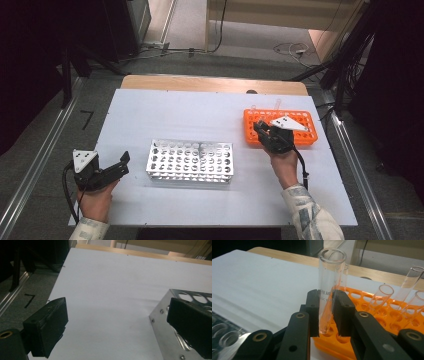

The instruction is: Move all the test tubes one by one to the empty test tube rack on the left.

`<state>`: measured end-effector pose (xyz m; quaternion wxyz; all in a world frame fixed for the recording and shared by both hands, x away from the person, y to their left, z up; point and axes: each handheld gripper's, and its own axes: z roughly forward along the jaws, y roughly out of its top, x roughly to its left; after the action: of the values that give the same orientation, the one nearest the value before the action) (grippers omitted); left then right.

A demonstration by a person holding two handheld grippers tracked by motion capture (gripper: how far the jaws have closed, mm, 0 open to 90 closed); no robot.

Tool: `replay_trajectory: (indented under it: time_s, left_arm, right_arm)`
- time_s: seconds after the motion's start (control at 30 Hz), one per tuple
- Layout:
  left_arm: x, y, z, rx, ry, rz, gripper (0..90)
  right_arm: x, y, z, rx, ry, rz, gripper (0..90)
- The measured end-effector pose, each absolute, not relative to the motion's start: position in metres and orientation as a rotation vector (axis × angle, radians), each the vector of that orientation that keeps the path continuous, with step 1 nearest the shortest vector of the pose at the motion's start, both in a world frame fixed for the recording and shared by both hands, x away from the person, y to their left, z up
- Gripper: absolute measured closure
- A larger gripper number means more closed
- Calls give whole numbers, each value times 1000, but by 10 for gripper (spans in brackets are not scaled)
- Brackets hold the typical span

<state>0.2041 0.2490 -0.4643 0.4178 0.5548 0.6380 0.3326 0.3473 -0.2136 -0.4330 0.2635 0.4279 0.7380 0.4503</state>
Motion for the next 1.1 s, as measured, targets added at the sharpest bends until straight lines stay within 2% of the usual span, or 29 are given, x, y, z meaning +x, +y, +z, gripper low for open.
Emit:
replay_trajectory:
  time_s: [0.77, 1.1]
  left_arm:
    - [194, 210, -448, 1462, 1430, 718, 55]
    - [207, 200, -437, 1494, 1374, 733, 86]
  right_arm:
    - [307, -187, -414, 1022, 2154, 1313, 733]
    - [291, -164, -410, 926, 2219, 1349, 733]
